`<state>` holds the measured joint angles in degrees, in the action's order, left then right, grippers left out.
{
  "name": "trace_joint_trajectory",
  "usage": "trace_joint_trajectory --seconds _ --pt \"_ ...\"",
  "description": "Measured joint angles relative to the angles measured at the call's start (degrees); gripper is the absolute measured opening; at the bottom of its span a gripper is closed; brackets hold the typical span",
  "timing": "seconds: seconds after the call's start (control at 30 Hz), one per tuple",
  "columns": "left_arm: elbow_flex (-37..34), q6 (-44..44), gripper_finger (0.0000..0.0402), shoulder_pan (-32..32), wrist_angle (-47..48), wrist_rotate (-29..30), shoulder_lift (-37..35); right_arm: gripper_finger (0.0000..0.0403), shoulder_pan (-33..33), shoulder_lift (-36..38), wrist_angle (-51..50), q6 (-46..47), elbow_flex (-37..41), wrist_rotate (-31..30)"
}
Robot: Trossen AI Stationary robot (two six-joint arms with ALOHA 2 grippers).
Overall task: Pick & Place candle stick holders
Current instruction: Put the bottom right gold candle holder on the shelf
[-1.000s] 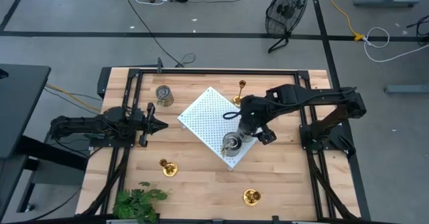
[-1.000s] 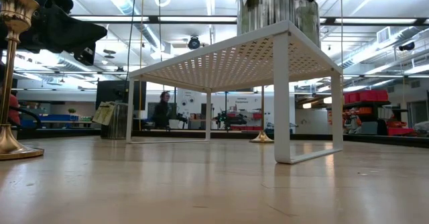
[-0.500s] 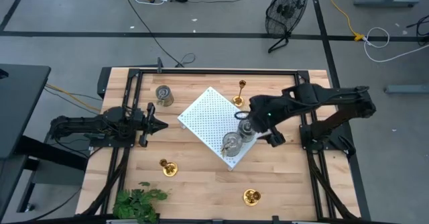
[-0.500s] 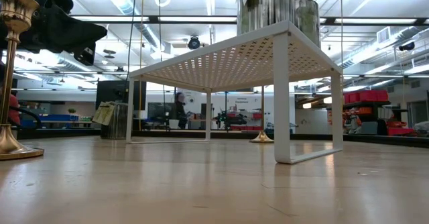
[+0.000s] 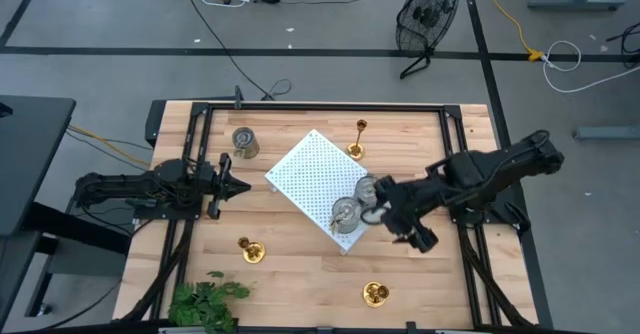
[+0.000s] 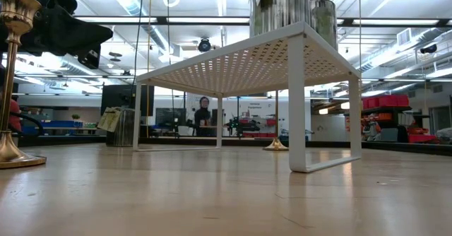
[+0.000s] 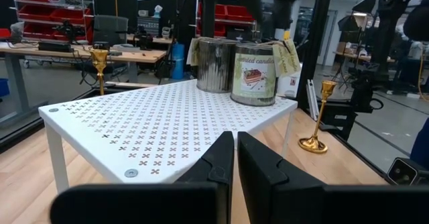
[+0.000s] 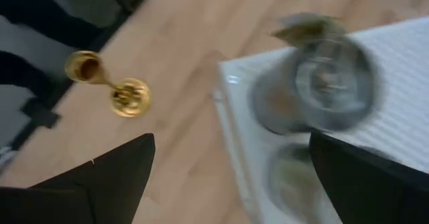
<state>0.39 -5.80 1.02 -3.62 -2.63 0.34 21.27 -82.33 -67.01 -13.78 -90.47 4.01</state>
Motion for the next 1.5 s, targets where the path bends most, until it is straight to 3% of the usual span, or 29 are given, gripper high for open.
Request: trace_joint_trajectory --seconds 0.13,0.83,1.5 --pt "0.00 -0.01 0.0025 -0.02 0.01 0.00 0.01 0.0400 2.68 0.58 2.62 2.11 3.97 2.16" --pt "-0.01 -0.02 0.0025 -0.02 0.02 0.00 0.02 0.0400 12.16 0.60 10.19 6.12 13.24 2.07" --pt "0.01 0.00 0.0025 0.00 0.02 0.00 0.02 0.0400 17.41 2.32 27.13 10.14 26.48 1.53"
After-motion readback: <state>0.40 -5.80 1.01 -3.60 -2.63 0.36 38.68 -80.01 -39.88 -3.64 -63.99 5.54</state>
